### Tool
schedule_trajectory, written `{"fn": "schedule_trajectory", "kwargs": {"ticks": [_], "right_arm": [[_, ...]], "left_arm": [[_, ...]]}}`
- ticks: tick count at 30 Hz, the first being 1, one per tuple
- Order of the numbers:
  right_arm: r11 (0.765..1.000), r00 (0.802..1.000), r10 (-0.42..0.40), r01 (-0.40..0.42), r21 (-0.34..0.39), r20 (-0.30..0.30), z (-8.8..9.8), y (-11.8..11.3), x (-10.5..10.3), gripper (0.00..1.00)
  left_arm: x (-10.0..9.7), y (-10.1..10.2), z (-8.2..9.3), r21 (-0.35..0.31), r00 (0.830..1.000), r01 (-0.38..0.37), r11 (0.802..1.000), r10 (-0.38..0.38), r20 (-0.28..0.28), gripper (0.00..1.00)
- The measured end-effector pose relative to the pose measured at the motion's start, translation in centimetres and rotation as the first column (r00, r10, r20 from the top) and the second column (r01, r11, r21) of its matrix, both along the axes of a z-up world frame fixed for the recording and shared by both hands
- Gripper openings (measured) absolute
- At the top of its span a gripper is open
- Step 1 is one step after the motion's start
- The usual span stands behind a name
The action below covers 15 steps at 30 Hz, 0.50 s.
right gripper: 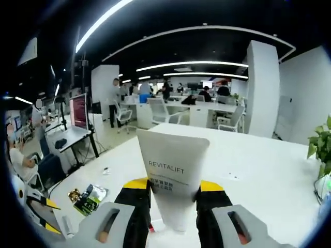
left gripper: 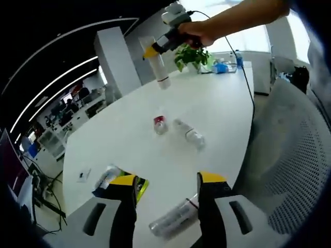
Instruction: Arrange the skincare products in the storage area until every visible bottle or jar stands upright without overlapping.
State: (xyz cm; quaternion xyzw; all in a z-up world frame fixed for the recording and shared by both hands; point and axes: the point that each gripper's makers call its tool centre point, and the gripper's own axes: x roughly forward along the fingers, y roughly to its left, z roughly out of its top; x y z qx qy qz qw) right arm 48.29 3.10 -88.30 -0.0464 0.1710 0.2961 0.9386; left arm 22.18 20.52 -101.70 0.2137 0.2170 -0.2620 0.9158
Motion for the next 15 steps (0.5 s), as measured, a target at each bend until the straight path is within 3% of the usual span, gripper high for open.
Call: {"fn": "schedule_trajectory", "kwargs": {"ticks": [15], "right_arm": [[1.0,0.999,-0.022,0.021,-0.008,-0.037,-3.4,-1.6,4.5,0.27]], "left_arm": [[-0.1,0.0,-0.7,0.005,1.0,0.0,1.0,0.0,-0.026,0.39]]}}
